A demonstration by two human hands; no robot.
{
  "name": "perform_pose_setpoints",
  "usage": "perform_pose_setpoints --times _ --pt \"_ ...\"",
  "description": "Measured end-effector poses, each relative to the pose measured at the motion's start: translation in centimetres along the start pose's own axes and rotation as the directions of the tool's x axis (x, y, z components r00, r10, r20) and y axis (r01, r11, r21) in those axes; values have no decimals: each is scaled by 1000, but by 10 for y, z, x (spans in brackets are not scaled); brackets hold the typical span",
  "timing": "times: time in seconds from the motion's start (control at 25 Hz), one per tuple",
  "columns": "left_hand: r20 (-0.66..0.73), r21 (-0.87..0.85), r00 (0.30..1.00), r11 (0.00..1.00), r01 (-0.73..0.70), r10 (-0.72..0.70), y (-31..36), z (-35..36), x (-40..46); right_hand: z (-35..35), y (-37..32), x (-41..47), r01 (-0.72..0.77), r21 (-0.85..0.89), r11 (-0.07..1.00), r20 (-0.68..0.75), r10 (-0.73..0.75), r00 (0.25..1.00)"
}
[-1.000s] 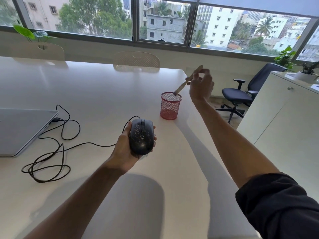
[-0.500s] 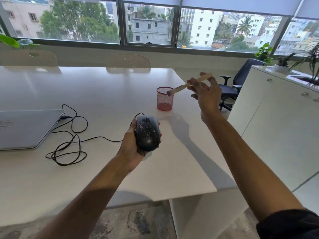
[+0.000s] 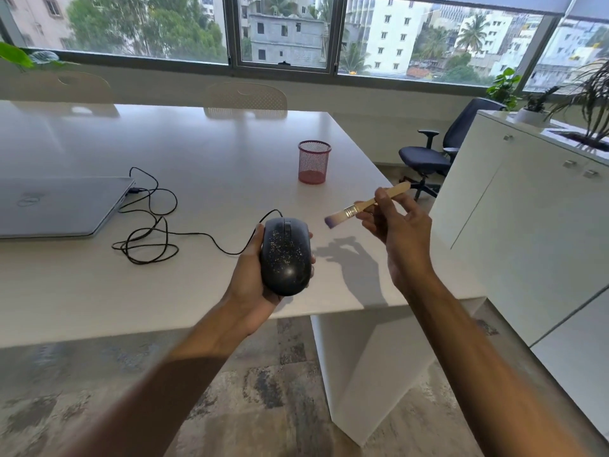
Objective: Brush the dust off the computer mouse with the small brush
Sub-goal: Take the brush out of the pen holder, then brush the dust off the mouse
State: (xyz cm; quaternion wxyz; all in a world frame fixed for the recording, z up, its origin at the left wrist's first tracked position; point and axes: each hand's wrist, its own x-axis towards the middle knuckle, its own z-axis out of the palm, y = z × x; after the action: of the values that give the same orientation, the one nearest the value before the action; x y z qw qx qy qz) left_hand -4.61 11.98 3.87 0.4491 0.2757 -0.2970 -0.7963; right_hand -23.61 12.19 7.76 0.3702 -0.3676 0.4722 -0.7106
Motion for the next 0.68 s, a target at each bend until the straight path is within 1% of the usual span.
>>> perform_pose_setpoints --times 0.16,0.24,0.56,0.68 --pt "0 3 998 998 -61 61 -19 13 -23 -21 -10 -29 -69 38 997 75 66 995" --pt "-4 3 996 996 -94 94 -30 19 -34 -33 -15 -42 -76 21 997 124 73 990" --pt "2 33 985 985 -170 170 -79 30 -83 -70 -31 -91 1 -86 996 243 20 970" --pt "3 32 985 985 -172 172 -91 33 -98 -75 -37 -108 49 -90 995 268 -23 963"
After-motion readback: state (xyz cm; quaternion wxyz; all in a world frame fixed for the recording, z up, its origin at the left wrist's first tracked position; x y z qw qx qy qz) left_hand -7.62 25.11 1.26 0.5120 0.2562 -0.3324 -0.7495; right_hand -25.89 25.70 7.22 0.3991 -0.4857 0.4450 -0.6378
